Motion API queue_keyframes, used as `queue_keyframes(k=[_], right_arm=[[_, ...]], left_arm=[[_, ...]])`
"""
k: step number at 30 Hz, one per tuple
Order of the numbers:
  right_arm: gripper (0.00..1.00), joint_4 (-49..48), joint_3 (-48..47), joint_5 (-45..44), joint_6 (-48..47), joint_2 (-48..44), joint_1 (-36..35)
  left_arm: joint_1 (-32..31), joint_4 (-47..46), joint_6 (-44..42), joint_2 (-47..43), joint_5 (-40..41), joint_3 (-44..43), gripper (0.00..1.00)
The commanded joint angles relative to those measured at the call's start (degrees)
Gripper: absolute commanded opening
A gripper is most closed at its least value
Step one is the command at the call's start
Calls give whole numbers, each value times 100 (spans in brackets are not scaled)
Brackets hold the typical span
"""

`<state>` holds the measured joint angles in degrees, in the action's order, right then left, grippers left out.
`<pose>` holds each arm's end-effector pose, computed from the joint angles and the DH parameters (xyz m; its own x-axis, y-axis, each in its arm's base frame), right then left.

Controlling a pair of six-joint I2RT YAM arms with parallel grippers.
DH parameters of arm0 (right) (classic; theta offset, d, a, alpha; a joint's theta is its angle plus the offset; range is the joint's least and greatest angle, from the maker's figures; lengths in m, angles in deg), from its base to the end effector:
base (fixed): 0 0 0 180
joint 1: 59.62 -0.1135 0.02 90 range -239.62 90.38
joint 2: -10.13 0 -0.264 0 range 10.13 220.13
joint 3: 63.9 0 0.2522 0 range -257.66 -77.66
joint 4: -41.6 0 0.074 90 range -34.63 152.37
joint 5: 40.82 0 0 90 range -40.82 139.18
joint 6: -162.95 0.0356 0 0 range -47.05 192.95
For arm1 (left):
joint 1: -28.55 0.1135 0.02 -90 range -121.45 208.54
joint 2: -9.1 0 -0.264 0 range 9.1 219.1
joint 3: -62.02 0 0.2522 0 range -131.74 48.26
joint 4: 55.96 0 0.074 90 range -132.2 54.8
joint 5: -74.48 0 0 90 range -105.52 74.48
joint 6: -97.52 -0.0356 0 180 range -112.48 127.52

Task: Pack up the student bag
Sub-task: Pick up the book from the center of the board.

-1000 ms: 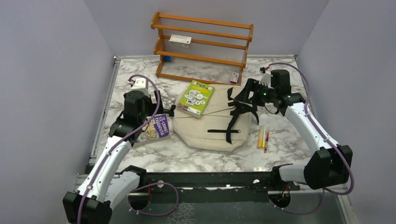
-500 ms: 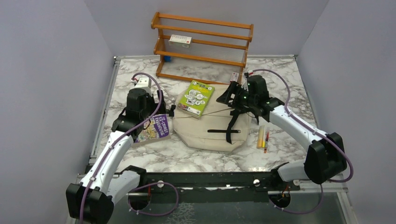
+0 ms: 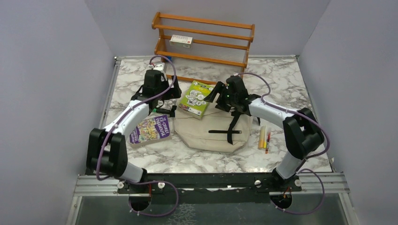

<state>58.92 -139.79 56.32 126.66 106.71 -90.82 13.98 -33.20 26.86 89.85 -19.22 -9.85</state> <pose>0.3162 0.1967 0.2193 -0.7936 0.4544 -0.4046 0.0708 0.7294 0.6804 0.3091 -0.0827 0.2777 -0.5798 -0.1908 -0.7921 0.1189 0.9420 -0.3139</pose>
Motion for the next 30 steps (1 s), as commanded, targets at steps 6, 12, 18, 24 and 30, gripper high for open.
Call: queue_keyframes(k=[6, 12, 18, 24, 30], right_arm=[[79, -595, -484, -199, 384, 914, -45], [79, -645, -651, 38, 451, 1360, -48], [79, -1196, -434, 278, 724, 1525, -42], [76, -1601, -484, 648, 970, 1784, -35], [71, -2375, -504, 1191, 1082, 2053, -35]], left_arm=[[42, -493, -192, 1714, -833, -1156, 99], [42, -541, -244, 2363, -1179, -1396, 95], [14, -624, -66, 2980, -1632, -1431, 78], [-175, -738, -43, 3083, -1632, -1256, 73], [-281, -813, 9, 3119, -1722, -1177, 64]])
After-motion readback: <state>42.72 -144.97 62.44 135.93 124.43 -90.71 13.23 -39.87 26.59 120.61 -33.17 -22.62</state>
